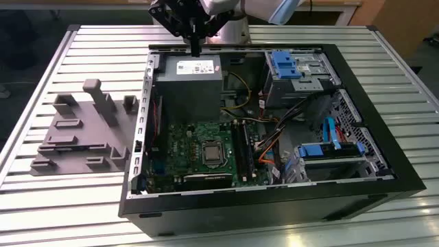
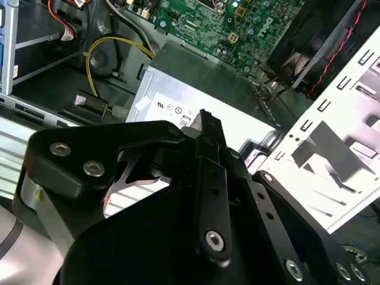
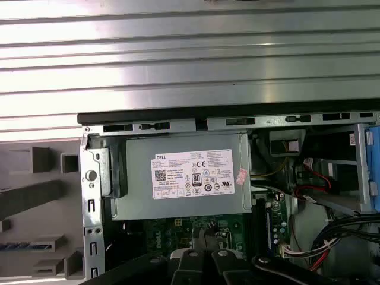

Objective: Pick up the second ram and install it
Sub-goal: 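Reach for the second ram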

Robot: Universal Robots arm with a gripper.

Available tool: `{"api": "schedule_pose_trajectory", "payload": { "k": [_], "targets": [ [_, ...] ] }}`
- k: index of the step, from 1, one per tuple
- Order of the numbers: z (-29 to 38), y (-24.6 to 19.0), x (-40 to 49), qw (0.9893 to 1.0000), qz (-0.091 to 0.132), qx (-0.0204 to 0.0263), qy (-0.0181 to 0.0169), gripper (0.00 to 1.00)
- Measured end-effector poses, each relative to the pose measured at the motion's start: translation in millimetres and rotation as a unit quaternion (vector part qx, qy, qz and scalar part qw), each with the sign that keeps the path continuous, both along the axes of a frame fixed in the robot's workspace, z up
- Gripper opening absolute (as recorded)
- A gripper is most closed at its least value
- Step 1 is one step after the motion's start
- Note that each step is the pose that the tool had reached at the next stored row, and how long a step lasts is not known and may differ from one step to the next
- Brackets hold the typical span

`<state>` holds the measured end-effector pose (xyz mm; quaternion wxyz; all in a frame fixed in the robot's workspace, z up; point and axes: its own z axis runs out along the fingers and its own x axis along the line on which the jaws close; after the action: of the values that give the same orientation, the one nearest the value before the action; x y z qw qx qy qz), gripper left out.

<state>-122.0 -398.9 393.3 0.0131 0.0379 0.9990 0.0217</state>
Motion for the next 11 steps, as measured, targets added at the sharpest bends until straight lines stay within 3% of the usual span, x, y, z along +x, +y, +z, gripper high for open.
{"api": "schedule_pose_trajectory", "payload": {
  "k": [11],
  "targets": [
    [0.0,0.0,-2.9,1.0,0.0,0.0,0.0,0.11]
  ]
}}
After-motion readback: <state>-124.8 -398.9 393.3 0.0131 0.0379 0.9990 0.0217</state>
